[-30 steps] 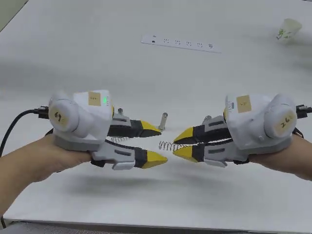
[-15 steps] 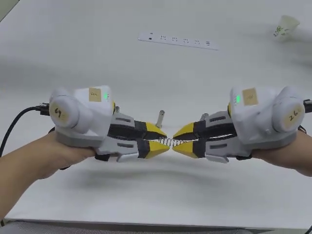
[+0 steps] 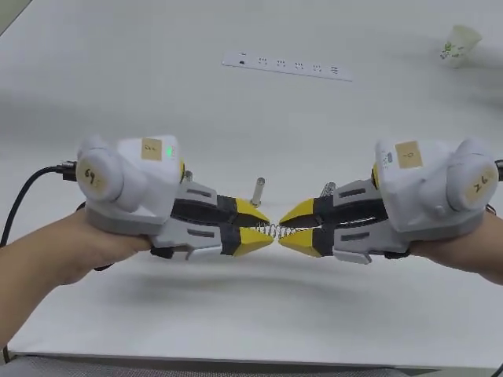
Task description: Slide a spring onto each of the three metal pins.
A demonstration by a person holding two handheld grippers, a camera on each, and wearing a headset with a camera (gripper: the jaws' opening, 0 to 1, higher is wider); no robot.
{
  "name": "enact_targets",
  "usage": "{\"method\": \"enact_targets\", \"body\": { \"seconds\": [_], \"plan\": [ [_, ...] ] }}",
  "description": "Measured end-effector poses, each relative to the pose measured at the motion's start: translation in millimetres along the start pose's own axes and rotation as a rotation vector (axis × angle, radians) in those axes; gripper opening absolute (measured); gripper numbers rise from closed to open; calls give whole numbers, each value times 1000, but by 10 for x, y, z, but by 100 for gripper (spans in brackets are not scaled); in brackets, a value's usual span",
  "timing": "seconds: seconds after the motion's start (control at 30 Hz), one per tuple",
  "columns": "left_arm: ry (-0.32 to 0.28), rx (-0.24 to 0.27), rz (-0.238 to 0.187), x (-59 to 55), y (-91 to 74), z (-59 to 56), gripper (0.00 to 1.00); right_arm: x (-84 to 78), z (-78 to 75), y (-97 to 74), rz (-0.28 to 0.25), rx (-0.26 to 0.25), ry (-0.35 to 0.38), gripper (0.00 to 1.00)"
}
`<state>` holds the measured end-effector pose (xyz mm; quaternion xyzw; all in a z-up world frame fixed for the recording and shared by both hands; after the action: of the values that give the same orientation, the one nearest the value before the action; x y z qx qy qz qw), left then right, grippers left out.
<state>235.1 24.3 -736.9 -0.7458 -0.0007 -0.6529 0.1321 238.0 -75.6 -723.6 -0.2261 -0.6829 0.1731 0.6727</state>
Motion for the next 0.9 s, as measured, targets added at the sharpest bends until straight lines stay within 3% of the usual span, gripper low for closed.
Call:
{"method": "enact_targets", "body": {
  "seconds": [0.5, 0.67, 0.9],
  "plan": [
    [-20, -31, 6, 10, 7, -26, 2, -19, 42, -42, -5, 5, 13, 9],
    [-21, -40, 21, -8, 13, -35, 2, -57, 52, -74, 18, 10, 2, 9],
    [-31, -48, 8, 17, 2, -32, 2, -134, 34, -107, 30, 8, 33, 9]
  ]
}}
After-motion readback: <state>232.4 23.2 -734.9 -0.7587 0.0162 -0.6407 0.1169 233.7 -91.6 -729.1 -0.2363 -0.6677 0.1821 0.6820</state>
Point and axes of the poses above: the centre of the closed fingertips' face, and the gripper's own axes: y roughly forward along the fingers, z roughly to its left, x roughly out of its top, the point moved 6 cm from there along -y, roughly backward along the fingers, and after that the axes turned 5 degrees about -z, right-handed, at the moved point
